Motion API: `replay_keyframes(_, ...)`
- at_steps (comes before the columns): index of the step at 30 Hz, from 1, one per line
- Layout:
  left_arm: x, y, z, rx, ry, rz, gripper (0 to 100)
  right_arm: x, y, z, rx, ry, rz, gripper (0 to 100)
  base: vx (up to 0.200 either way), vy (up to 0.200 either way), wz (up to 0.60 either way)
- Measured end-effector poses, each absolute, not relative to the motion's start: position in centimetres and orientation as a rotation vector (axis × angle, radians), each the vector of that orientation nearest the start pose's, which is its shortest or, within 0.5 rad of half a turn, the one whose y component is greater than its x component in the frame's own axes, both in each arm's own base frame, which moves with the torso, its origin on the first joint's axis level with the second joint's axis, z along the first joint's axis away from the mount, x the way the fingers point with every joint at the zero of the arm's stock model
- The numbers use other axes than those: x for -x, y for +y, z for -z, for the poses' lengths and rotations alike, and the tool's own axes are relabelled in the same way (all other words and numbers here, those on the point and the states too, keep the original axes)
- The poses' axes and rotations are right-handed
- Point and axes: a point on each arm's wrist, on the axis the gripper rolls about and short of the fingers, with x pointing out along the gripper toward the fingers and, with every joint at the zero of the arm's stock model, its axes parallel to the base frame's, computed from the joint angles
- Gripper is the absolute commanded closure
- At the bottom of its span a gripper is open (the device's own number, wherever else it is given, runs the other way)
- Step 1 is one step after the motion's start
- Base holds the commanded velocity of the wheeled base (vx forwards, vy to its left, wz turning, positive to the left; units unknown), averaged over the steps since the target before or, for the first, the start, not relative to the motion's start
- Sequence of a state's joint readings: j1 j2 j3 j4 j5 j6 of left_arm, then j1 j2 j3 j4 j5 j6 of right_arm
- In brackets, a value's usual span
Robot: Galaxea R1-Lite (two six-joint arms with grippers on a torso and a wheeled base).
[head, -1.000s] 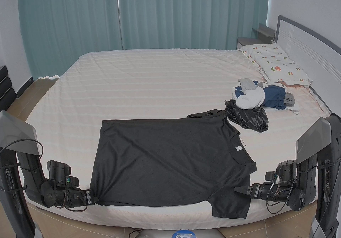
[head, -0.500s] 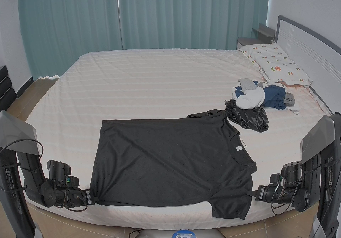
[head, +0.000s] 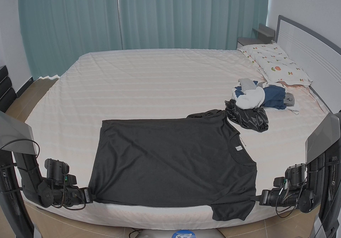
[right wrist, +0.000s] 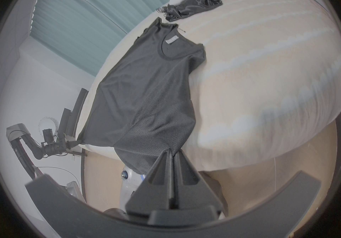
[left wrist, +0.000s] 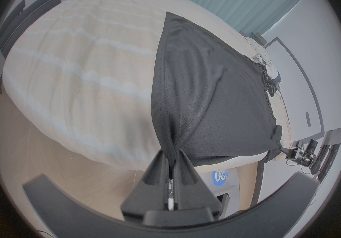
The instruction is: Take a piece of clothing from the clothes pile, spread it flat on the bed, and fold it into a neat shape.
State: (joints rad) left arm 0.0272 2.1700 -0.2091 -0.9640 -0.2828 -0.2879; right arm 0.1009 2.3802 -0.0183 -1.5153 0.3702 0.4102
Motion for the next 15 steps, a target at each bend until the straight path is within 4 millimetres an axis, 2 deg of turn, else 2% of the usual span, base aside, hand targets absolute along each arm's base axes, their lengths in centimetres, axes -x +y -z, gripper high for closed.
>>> replay_keyframes(7, -22.6, 0.0, 2.0, 0.378, 0.984, 0.042, 100, -20.4, 3.0, 3.9, -0.488, 0.985, -0.254, 100, 0.000, 0.000, 0.00)
replay_keyframes(15, -22.0, -0.3, 1.9, 0.346, 0.996, 0.030, 100, -19.1, 2.8, 3.0, -0.439, 1.072, -0.259, 100, 0.000, 0.000, 0.00)
